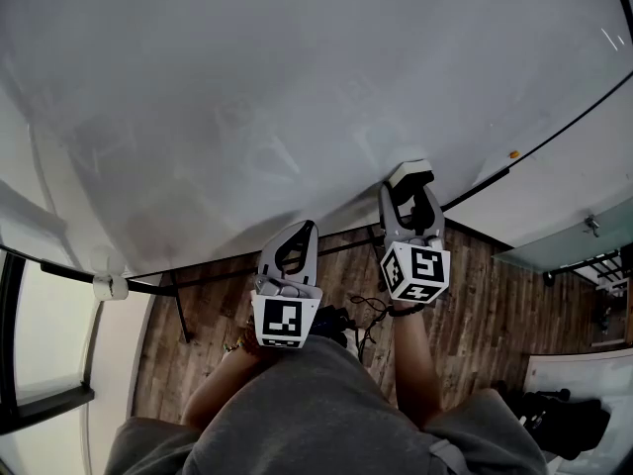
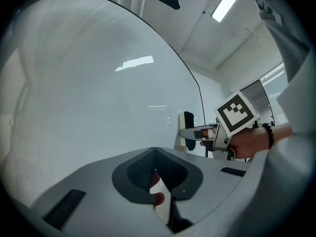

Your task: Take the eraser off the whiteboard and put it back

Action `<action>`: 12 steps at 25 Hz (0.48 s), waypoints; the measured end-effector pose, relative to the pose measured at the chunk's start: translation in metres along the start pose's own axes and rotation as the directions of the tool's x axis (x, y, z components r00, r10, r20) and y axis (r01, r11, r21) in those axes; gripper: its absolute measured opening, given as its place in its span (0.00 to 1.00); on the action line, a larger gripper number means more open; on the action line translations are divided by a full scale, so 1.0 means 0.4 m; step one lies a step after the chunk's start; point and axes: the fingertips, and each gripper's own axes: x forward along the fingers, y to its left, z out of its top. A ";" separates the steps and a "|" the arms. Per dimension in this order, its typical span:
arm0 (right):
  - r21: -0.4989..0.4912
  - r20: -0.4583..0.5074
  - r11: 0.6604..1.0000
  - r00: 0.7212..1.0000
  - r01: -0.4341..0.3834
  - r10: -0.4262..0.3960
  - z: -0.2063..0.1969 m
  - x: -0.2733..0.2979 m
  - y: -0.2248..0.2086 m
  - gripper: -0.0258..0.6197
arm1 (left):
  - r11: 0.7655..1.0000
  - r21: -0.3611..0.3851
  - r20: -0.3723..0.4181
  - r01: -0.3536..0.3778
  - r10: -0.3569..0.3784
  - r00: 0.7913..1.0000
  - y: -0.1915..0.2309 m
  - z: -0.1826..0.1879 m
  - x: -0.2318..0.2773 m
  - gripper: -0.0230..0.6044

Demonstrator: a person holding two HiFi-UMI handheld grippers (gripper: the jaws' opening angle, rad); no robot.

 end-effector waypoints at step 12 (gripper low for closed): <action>0.008 -0.007 1.000 1.000 -0.003 0.003 -0.001 -0.002 0.000 0.43 | 1.000 -0.002 -0.007 0.005 -0.005 1.000 -0.002 -0.001 -0.010 0.05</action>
